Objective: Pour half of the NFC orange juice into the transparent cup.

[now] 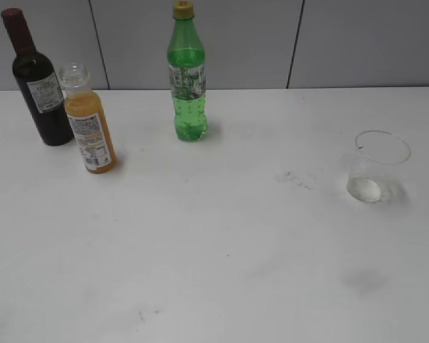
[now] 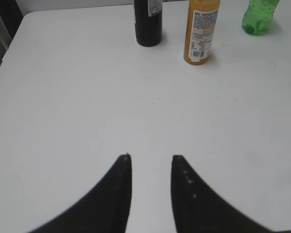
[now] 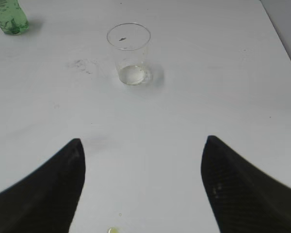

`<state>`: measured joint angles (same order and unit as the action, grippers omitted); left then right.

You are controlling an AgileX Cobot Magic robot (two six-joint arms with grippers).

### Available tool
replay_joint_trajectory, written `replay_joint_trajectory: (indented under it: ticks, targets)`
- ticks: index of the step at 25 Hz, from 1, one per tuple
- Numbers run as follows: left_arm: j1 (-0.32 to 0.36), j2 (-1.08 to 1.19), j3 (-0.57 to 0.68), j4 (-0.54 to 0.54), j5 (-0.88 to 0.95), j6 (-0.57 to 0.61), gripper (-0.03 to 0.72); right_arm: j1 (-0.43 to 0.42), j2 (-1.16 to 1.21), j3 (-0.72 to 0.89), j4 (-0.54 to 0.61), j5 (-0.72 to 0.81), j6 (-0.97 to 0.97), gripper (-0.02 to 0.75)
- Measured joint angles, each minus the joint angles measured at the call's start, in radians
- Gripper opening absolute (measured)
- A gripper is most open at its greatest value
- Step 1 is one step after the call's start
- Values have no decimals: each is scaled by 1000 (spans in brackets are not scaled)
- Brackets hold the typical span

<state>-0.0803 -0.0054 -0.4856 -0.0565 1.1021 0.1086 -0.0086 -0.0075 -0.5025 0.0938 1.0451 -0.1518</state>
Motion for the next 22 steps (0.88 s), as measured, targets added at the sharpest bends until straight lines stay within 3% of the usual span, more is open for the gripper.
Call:
replay_joint_trajectory:
  ticks: [22]
  targets:
    - [0,0,0,0,0,0,229,0,0,0,0,0,0,573]
